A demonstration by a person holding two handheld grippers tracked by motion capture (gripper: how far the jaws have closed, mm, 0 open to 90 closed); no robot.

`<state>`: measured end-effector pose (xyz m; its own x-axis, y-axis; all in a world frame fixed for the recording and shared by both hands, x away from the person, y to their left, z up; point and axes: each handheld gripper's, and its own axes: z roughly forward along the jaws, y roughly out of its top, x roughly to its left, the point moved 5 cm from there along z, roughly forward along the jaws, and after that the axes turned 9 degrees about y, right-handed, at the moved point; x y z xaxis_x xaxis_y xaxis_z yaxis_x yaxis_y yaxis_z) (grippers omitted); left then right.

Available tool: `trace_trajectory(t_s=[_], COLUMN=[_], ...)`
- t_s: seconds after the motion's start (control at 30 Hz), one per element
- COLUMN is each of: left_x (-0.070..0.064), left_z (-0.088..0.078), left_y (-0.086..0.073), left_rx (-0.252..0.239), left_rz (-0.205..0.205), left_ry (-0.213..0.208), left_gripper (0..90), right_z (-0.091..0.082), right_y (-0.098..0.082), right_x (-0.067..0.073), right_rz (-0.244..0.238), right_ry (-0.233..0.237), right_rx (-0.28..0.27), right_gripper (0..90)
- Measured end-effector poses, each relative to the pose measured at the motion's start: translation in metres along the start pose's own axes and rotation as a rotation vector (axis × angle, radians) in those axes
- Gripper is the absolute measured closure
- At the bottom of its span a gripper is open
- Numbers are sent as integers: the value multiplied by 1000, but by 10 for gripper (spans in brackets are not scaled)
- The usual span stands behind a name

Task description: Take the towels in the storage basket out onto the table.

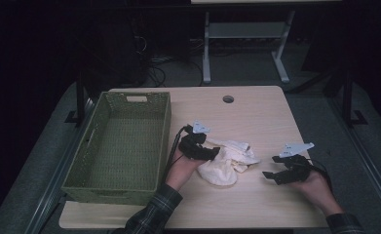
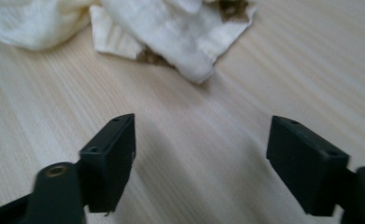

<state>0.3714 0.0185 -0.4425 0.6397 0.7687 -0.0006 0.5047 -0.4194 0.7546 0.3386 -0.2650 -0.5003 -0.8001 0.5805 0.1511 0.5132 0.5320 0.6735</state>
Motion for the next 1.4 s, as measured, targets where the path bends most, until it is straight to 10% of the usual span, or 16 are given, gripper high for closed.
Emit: trace_trajectory(t_s=[0.37,1.0,1.4], left_x=[-20,-34,-41], left_z=[-7,1,6], left_y=[-29,-47,-50], left_rx=[8,34,43], left_rz=[38,74,90], left_ry=[-54,-104,-116], left_gripper=[280,197,198], right_z=[-7,43,40], right_y=[44,84,97], right_x=[-4,3,-8], right_rz=[-51,-86,-89], right_ry=[54,205,154], right_rx=[-116,-83,-89], right_gripper=[558,649,850])
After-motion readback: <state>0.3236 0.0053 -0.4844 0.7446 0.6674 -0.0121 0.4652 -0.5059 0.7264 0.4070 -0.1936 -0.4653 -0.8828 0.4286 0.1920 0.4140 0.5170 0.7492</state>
